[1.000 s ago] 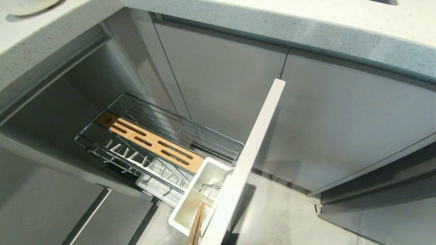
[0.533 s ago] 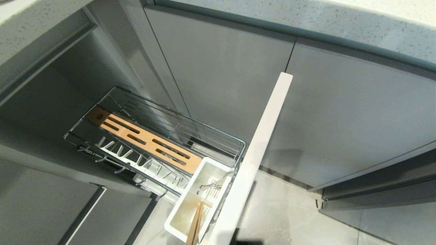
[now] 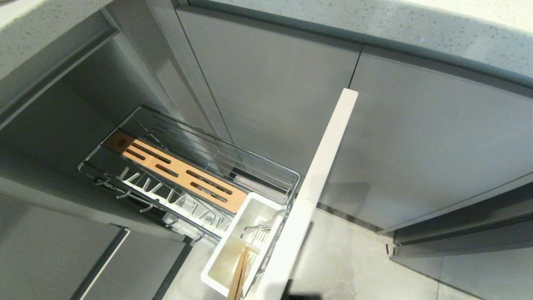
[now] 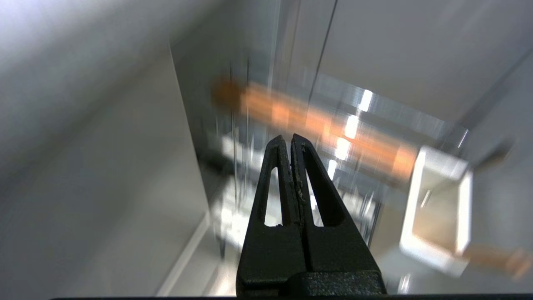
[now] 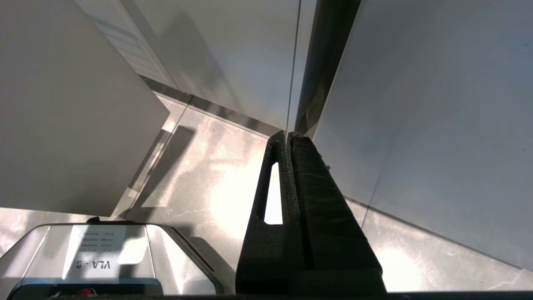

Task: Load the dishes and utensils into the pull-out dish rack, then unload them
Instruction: Pick up the chopsticks and place it in the cupboard

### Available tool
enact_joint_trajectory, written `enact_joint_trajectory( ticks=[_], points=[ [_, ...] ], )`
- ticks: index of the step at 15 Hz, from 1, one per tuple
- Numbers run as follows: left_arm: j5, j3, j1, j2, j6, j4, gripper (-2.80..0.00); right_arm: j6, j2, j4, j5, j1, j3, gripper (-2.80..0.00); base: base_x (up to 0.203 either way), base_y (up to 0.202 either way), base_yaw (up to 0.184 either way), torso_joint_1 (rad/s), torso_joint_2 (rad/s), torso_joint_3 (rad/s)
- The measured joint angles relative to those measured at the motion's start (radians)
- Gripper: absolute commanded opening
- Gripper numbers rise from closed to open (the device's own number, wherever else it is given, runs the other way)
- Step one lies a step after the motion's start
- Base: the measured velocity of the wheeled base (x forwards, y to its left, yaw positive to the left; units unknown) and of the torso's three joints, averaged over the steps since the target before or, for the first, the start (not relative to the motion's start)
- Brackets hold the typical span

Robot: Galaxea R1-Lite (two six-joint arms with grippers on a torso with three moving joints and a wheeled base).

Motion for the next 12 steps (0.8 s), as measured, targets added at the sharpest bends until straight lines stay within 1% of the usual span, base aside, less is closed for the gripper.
enact_joint_trajectory(
  ticks=[3, 5, 7, 8, 9, 11, 12],
  points=[
    [0.0, -0.355, 0.008, 0.226, -0.004, 0.039, -2.8, 0.0, 0.0, 0.0, 0.0, 0.0, 0.0, -2.8, 0.0, 0.0, 0.0, 0.0, 0.0, 0.0],
    [0.002, -0.577, 0.026, 0.406, -0.031, 0.051, -2.8, 0.0, 0.0, 0.0, 0.0, 0.0, 0.0, -2.8, 0.0, 0.0, 0.0, 0.0, 0.0, 0.0],
    [0.012, -0.737, 0.041, 0.572, -0.06, 0.06, -2.8, 0.0, 0.0, 0.0, 0.0, 0.0, 0.0, -2.8, 0.0, 0.0, 0.0, 0.0, 0.0, 0.0],
    [0.031, -0.794, 0.047, 0.651, -0.077, 0.062, -2.8, 0.0, 0.0, 0.0, 0.0, 0.0, 0.0, -2.8, 0.0, 0.0, 0.0, 0.0, 0.0, 0.0],
    [0.068, -0.837, 0.052, 0.721, -0.101, 0.064, -2.8, 0.0, 0.0, 0.0, 0.0, 0.0, 0.0, -2.8, 0.0, 0.0, 0.0, 0.0, 0.0, 0.0],
    [0.2, -0.9, 0.056, 0.84, -0.163, 0.064, -2.8, 0.0, 0.0, 0.0, 0.0, 0.0, 0.0, -2.8, 0.0, 0.0, 0.0, 0.0, 0.0, 0.0],
    [0.265, -0.928, 0.057, 0.887, -0.209, 0.068, -2.8, 0.0, 0.0, 0.0, 0.0, 0.0, 0.0, -2.8, 0.0, 0.0, 0.0, 0.0, 0.0, 0.0]
  ],
)
